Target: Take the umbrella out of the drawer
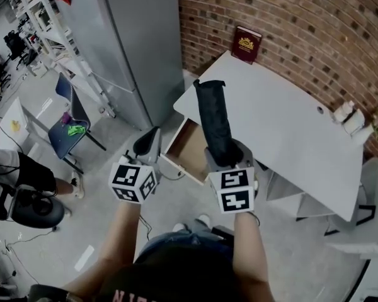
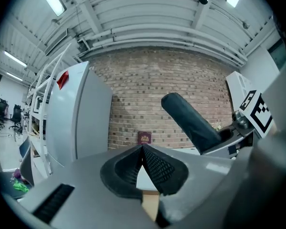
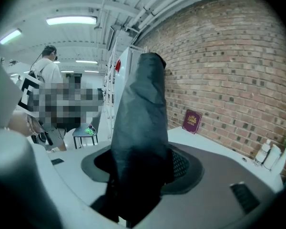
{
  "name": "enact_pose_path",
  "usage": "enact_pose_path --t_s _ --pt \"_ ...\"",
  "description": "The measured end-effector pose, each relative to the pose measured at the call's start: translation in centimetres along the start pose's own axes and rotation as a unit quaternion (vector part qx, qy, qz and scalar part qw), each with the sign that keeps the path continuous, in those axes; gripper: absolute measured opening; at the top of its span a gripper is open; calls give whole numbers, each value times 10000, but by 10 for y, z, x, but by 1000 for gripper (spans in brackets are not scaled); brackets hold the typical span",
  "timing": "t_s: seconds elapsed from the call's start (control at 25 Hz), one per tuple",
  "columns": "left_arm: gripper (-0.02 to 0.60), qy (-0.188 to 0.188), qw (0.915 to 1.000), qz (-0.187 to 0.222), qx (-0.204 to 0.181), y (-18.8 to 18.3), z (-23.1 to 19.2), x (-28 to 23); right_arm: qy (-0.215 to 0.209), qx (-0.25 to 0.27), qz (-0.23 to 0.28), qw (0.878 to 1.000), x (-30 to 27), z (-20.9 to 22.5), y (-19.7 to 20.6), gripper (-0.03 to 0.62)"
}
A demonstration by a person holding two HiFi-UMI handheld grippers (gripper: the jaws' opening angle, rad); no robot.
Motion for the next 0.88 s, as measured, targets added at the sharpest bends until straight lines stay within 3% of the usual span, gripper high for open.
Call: enact_pose_path --t_s 0.32,0.56,0.88 --pt "-3 162 9977 524 -403 -34 18 -10 279 318 1092 9931 31 20 -25 247" --pt "-2 291 9934 872 -694 -56 21 -11 609 252 1811 9813 50 36 -42 249" --pt "-3 370 9852 1319 -1026 -82 16 -6 943 204 2387 9663 70 60 -55 249"
Point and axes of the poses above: the fingertips, and each gripper's own axes: x backward along the fingers, z to its right, y out of its underside, the point moved 7 cm from there along x, backward along the fingers, and after that the axes turned 6 degrees about z, right-handed, at the moved point
